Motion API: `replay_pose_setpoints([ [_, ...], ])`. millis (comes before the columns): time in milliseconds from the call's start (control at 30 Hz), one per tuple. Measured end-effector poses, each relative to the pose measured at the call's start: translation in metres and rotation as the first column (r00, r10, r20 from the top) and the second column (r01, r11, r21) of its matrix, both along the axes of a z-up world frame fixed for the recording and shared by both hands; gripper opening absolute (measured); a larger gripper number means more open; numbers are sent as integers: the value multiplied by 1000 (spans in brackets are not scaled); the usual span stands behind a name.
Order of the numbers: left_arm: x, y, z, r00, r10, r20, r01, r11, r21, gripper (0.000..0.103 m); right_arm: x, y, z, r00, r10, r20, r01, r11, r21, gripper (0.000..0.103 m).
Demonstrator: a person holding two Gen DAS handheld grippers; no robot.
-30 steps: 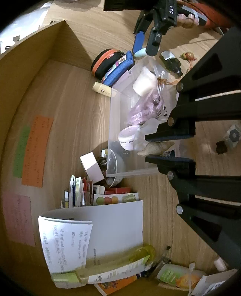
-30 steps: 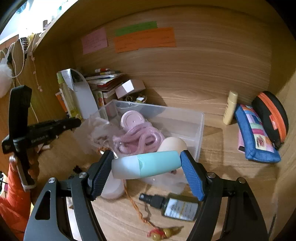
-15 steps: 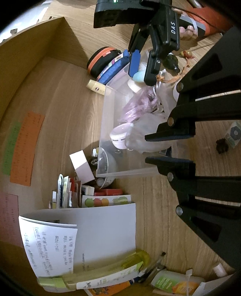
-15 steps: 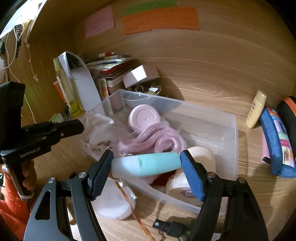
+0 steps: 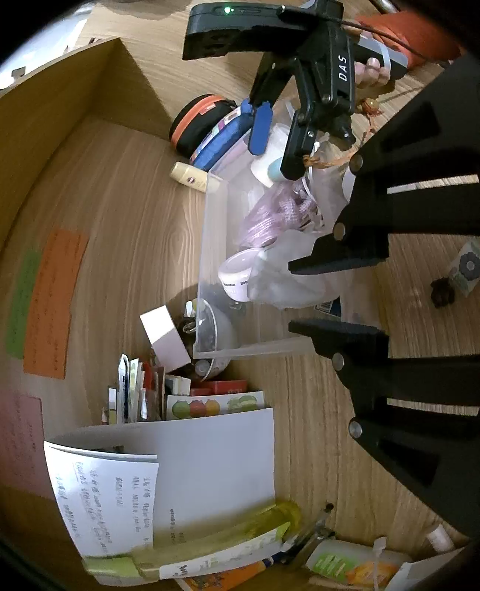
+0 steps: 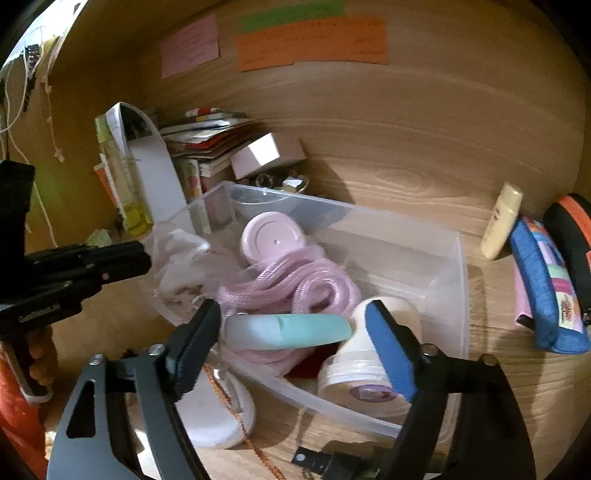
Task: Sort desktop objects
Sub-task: 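Carry the shell and blue tube into the clear bin and open both tools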
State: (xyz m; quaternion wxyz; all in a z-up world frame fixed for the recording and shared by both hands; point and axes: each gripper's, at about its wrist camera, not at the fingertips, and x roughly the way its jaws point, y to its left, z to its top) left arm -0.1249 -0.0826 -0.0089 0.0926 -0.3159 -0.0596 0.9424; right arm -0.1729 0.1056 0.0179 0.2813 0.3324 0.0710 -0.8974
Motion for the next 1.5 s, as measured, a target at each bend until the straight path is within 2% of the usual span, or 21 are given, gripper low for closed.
replay_pose_setpoints([
  [167,1,-2,1,1000,-7,-4,7,1000,10,28,-3,2,-1,1000,-6,5,6,1000,-3,82],
  [267,3,-1,2,1000,-20,-9,20,1000,14,36,-2,2,0,1000,-9,11,9,1000,2,83],
  [433,12,6,12,998,-7,-58,6,1000,-23,60,5,6,6,999,-14,30,14,1000,2,87],
  [567,18,7,17,997,2,-76,-4,1000,-30,68,18,9,10,1000,-15,10,15,1000,23,90],
  [667,22,7,20,995,27,-93,-31,999,-37,81,28,13,11,1000,-17,3,17,1000,24,97],
  [733,26,7,21,994,47,-101,-51,998,-38,97,33,17,12,1000,-22,2,21,1000,19,97],
  [833,32,7,23,989,73,-125,-79,996,-45,99,42,25,15,999,-32,3,32,999,9,97],
  [933,35,8,24,990,80,-112,-87,995,-57,99,47,32,16,999,-47,-2,47,999,6,97],
  [1100,47,9,23,986,113,-121,-128,984,-125,100,55,51,15,997,-83,6,83,996,22,97],
  [1233,53,9,19,987,123,-101,-137,980,-145,100,61,67,9,993,-120,16,119,992,38,97],
  [1367,59,6,14,985,148,-93,-160,977,-140,100,66,79,4,989,-148,18,147,988,54,97],
  [1500,69,2,11,986,147,-80,-154,984,-89,102,77,91,1,985,-171,-26,172,984,43,97],
])
